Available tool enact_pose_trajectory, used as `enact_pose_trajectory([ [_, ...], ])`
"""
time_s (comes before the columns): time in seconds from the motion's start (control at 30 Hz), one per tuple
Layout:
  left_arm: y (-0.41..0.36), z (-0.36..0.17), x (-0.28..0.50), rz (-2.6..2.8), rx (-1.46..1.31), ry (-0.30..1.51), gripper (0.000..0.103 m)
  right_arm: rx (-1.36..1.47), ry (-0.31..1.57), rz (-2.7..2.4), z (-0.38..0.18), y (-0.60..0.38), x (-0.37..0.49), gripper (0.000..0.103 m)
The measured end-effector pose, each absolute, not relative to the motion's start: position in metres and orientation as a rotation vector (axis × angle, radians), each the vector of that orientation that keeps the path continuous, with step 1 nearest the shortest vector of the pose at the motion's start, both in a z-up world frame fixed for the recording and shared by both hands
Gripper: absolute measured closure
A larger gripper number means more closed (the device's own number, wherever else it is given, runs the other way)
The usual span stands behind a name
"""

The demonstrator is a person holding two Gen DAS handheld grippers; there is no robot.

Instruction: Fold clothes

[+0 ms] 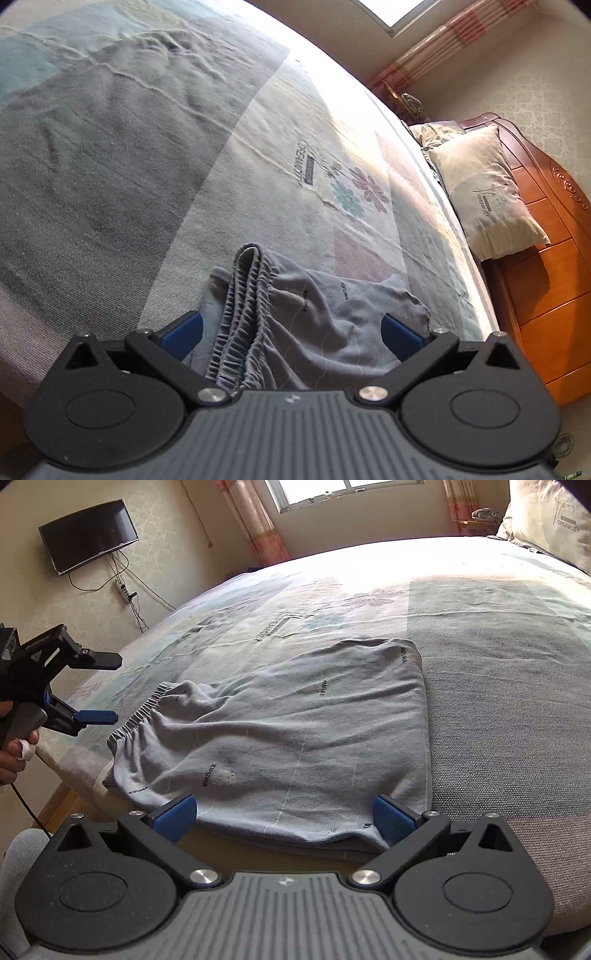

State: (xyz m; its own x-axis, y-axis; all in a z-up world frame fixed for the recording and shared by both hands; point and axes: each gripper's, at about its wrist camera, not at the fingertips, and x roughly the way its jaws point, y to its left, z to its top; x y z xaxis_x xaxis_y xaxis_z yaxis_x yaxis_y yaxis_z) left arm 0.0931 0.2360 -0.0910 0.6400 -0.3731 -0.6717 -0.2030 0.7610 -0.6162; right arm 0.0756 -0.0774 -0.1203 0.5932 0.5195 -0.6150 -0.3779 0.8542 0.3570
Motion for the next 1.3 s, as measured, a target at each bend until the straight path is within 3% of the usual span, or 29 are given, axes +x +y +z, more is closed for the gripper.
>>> enact_pose_trajectory([
  [0.27, 0.232, -0.081, 0.075, -0.184, -0.747, 0.818, 0.001, 0.282, 0.795, 0.551, -0.107, -0.080, 0.082, 0.000],
  [0.4, 0.235, -0.070, 0.081, -0.154, -0.694, 0.818, 0.001, 0.071, 0.685, 0.644, -0.075, -0.040, 0.073, 0.002],
  [0.47, 0.235, -0.065, 0.083, -0.154, -0.667, 0.817, 0.001, -0.108, 0.632, 0.671, -0.062, -0.006, 0.068, 0.010],
  [0.63, 0.248, -0.054, 0.077, -0.176, -0.621, 0.790, 0.001, -0.420, 0.553, 0.743, -0.057, 0.078, 0.061, 0.049],
  [0.9, 0.276, -0.047, 0.073, -0.206, -0.644, 0.734, 0.001, -0.684, 0.515, 0.754, -0.094, 0.166, 0.050, 0.068],
  [1.17, 0.285, -0.052, 0.079, -0.228, -0.646, 0.717, 0.001, -0.853, 0.470, 0.688, -0.118, 0.186, 0.047, 0.072],
  [1.3, 0.283, -0.051, 0.076, -0.240, -0.630, 0.711, 0.001, -0.914, 0.431, 0.676, -0.123, 0.188, 0.040, 0.090],
])
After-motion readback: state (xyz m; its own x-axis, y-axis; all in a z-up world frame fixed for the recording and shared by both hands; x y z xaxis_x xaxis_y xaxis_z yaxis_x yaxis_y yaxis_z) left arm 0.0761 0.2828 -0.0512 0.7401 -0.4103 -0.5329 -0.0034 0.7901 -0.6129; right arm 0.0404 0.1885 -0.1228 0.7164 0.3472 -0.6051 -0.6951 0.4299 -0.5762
